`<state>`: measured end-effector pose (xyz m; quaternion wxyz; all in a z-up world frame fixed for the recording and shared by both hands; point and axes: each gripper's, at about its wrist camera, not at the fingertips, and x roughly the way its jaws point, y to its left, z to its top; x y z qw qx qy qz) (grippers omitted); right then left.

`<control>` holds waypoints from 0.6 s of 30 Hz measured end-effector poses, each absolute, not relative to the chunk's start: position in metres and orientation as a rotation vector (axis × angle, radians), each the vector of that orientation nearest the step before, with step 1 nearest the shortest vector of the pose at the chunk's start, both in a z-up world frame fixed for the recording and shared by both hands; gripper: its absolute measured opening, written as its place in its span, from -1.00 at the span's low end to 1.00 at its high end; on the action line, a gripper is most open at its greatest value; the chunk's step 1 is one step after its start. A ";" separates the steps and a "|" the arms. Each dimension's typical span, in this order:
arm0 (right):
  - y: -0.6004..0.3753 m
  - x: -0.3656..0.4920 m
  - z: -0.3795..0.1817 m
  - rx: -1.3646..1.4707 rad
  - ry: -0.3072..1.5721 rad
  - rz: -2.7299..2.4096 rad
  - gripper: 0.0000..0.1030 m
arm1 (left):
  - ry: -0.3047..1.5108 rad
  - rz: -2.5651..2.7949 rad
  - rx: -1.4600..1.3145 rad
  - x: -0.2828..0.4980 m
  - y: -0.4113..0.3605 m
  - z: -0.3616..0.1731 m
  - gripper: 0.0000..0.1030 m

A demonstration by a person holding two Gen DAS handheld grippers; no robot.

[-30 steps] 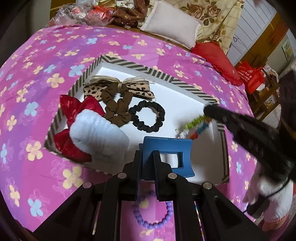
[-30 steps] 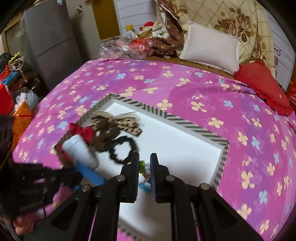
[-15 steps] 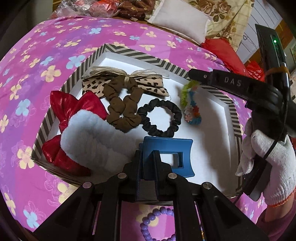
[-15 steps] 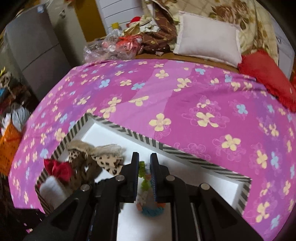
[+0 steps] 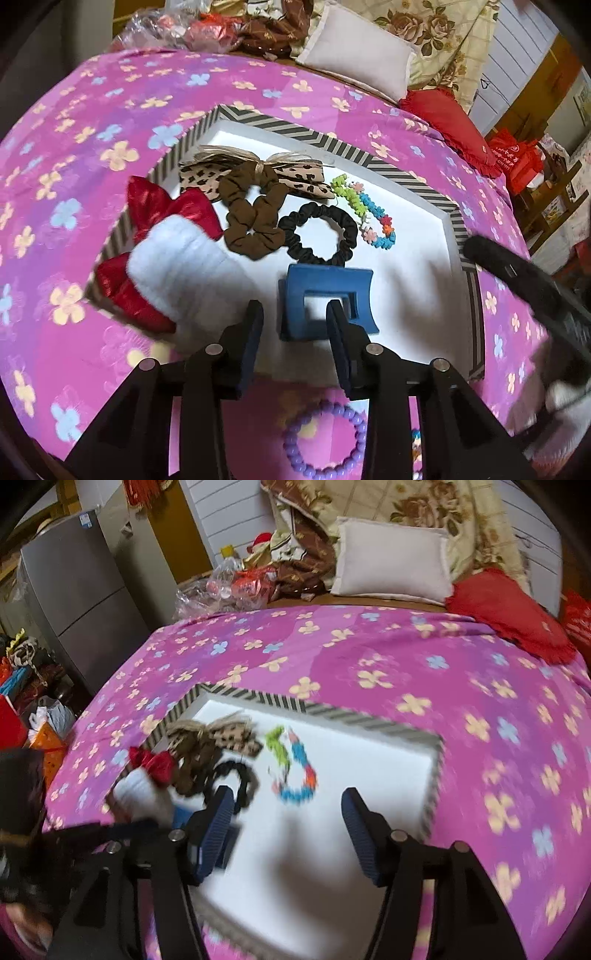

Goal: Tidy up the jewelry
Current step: 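Move both tools back to the bracelets beside the tray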

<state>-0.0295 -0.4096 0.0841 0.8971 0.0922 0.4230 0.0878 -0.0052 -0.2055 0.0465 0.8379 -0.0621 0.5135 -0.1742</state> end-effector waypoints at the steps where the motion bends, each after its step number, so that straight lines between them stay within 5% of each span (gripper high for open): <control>1: -0.411 -0.040 0.086 0.202 0.870 0.182 0.26 | 1.077 -0.366 -0.127 -0.010 -0.204 0.049 -0.37; 18: -0.386 -0.190 0.107 0.161 0.753 0.133 0.39 | 0.904 -0.335 0.051 -0.103 -0.198 0.084 -0.36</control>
